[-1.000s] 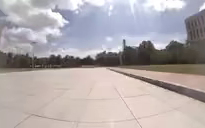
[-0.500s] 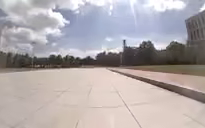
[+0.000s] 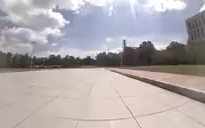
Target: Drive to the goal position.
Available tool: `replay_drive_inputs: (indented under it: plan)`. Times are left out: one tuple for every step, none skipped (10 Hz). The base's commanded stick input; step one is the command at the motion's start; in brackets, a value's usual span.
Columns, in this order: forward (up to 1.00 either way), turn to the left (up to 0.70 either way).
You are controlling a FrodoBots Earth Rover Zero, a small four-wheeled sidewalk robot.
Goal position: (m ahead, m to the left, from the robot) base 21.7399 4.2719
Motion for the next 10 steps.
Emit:
replay_drive_inputs:
  plan:
    - [0.7, 0.0]
    - [0.7, 0.0]
    - [0.7, 0.0]
    - [0.7, 0.0]
    - [0.7, 0.0]
    - [0.7, 0.0]
    - [0.7, 0.0]
    - [0.7, 0.0]
    - [0.7, 0.0]
    - [0.7, 0.0]
